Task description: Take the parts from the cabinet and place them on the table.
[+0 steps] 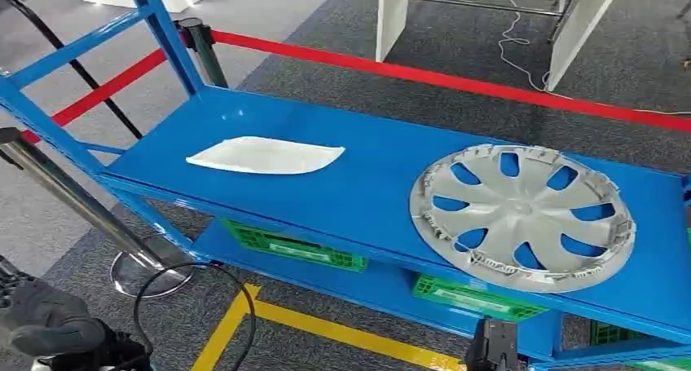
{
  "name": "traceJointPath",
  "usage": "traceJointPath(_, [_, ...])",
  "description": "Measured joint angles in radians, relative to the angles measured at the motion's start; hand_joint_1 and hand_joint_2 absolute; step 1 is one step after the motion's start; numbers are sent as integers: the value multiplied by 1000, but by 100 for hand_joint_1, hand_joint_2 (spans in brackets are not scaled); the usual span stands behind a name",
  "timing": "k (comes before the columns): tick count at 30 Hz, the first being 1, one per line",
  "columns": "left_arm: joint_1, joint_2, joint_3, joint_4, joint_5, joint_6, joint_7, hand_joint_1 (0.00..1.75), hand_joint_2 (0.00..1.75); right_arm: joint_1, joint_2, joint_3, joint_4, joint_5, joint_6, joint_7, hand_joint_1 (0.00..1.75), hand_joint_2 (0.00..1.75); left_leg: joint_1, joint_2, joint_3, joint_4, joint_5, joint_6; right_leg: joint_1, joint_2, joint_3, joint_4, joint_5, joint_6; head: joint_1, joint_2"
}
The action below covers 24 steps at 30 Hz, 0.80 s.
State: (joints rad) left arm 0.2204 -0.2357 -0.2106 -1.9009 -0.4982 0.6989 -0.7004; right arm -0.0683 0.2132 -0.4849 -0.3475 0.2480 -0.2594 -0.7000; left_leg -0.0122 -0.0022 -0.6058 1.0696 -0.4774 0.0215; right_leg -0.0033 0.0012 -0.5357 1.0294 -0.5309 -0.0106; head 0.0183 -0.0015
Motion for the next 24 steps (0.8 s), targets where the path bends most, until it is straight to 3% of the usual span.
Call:
traceJointPath(1, [-1, 0, 0, 0, 1, 0, 0, 0, 0, 0, 0, 0, 0, 2, 0, 0, 0, 0, -5, 0, 4, -33, 3, 8, -2, -1, -5, 0, 1, 5, -4, 0])
traceJointPath(3, [-1, 0, -1, 0, 1, 0, 0, 0, 0, 0, 0, 0, 3, 6, 0, 0, 0, 0, -7, -3, 4, -31, 8, 8, -3, -5, -4, -5, -2, 15, -5, 0])
traceJointPath(5, [-2, -2, -2, 0, 2, 0, 0, 0, 0, -5, -1, 0, 5, 9, 0, 0, 0, 0, 6, 1, 22, -62, 19, 11, -1, -2, -7, -3, -16, 25, -6, 0])
traceJointPath(6, [-5, -3, -4, 0, 2, 0, 0, 0, 0, -7, -1, 0, 5, 10, 0, -1, 0, 0, 8, 0, 27, -67, 19, 14, 1, -1, -21, 29, -40, 28, -1, 0])
traceJointPath(9, [-5, -3, -6, 0, 5, 0, 0, 0, 0, -8, -3, -1, 8, 14, -2, 0, 0, 0, 9, 1, 27, -66, 15, 17, -7, -2, -133, 238, -124, 41, 0, 0])
traceJointPath(10, [-5, -3, -7, 0, 5, 0, 0, 0, 0, -7, -4, -1, 9, 15, -2, 0, 0, 0, 10, 1, 27, -65, 14, 17, -8, -2, -158, 276, -125, 45, 2, 0])
traceJointPath(11, [-5, -3, -7, 0, 5, 0, 0, 0, 0, -6, -4, -1, 10, 15, -3, 0, 0, 0, 11, -1, 29, -64, 11, 15, -10, -2, -158, 263, -98, 49, 0, 0])
traceJointPath(12, [-5, -3, -7, 0, 5, 0, 0, 0, 0, -7, -5, -1, 10, 15, -3, 0, 0, 0, 13, -2, 31, -62, 8, 12, -13, -2, -136, 207, -53, 54, 1, 0])
traceJointPath(14, [-5, -3, -8, 0, 4, 0, 0, 0, 0, -11, -6, -1, 11, 15, -3, 0, 0, 0, 20, -4, 34, -48, -4, -1, -21, -3, -59, 34, 38, 62, 1, 0])
traceJointPath(15, [-5, -3, -8, 0, 3, 0, 0, 0, 0, -14, -6, -1, 14, 15, -3, 1, 0, 0, 16, -5, 31, -44, -9, -9, -15, 1, -49, 21, 11, 65, 3, 0])
traceJointPath(16, [-6, -3, -9, 0, 1, 0, 0, 0, 0, -17, -6, -2, 17, 15, -3, 0, 0, 0, 12, -6, 26, -31, -12, -13, -16, 6, -38, 8, 16, 53, 8, 0])
traceJointPath(17, [-5, -3, -10, 0, -3, 0, 0, 0, 0, -16, -7, -3, 18, 14, -3, 1, 0, 0, 12, -6, 25, -33, -10, -15, -16, 7, -41, 12, 17, 45, 3, 0])
traceJointPath(19, [-6, -3, -12, 2, -6, 0, 0, 0, 0, -13, -7, -4, 19, 14, -1, 0, 0, 0, 14, -6, 28, -35, -8, -17, -13, 8, -40, 14, 17, 35, 0, 0])
traceJointPath(21, [-6, -2, -17, 6, -8, 0, 0, 0, 0, -15, -7, -6, 19, 14, 4, 0, 0, 0, 16, -4, 19, -3, -39, -28, -19, 7, -35, 10, 19, 24, -5, 0])
traceJointPath(22, [-6, -1, -20, 8, -9, 0, 0, 0, 0, -15, -7, -7, 19, 12, 5, 0, 0, 0, 17, -3, -5, 54, -72, -32, -18, 6, -34, 10, 18, 19, -5, 0])
traceJointPath(24, [-8, 2, -21, 32, -41, -1, 18, 0, 0, -13, -7, -11, 19, 10, 8, 0, 0, 0, 17, -3, -81, 219, -142, -36, -16, 3, -33, 11, 16, 16, -5, 0])
